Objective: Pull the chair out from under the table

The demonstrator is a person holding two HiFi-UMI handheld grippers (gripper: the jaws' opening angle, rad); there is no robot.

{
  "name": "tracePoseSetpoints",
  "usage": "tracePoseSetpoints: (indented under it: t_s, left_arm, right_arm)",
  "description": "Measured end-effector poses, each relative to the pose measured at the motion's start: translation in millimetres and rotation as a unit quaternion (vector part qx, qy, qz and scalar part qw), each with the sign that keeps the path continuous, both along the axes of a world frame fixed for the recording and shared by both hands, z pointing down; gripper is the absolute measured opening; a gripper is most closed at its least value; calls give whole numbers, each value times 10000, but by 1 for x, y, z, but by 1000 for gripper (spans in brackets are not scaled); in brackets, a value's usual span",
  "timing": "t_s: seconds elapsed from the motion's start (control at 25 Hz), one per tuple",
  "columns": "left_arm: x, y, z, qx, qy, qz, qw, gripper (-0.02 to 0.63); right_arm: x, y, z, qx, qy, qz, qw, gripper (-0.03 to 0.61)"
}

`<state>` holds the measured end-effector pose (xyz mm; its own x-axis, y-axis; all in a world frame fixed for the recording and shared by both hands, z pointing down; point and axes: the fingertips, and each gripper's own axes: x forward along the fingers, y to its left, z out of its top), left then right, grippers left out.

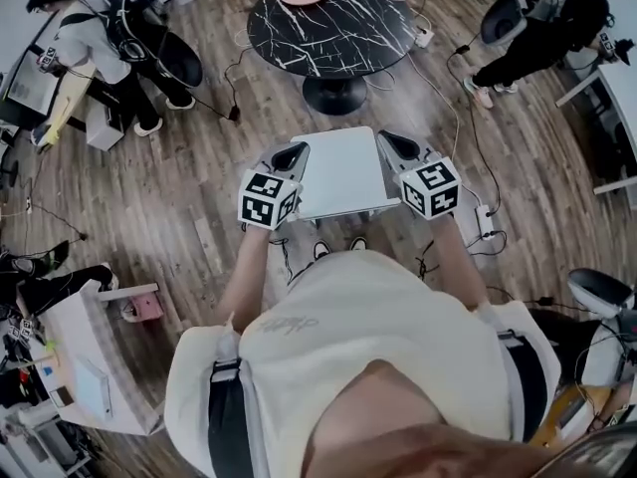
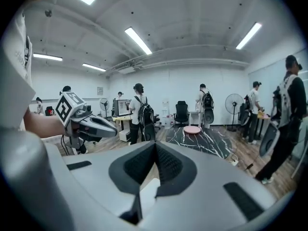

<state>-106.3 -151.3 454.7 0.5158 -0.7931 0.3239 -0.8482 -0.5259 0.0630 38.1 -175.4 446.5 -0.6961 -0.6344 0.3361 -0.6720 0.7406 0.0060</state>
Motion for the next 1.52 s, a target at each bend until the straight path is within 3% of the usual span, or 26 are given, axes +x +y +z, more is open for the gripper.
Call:
tracePoseSetpoints:
  t_s: [0.12, 0.28, 0.8, 1.0, 1.32, 1.52]
  left_arm:
    - [-10, -9, -28, 313, 33, -142, 9994, 18]
    - [-19, -19, -69, 683, 345, -319, 9966, 18]
    - [-27, -35, -112, 1552, 114, -751, 9850, 20]
    - [-32, -35, -106, 1539, 115, -942, 9835, 20]
    - [-28, -32, -88, 1333, 156, -912, 9867, 20]
    - [-24, -31, -96, 1426, 193, -855, 9859, 20]
  right_arm:
    - [1, -5, -22, 284, -9, 100, 9995, 3]
    - [-3, -6, -55, 754, -14, 175, 9970, 3]
    - [8, -18, -104, 1437, -271, 470, 9881, 3]
    - [1, -19, -95, 1351, -228, 328, 9900, 3]
    - [-4, -20, -86, 1208, -269, 223, 9921, 3]
    - [-3, -21, -84, 1252, -114, 145, 9920, 3]
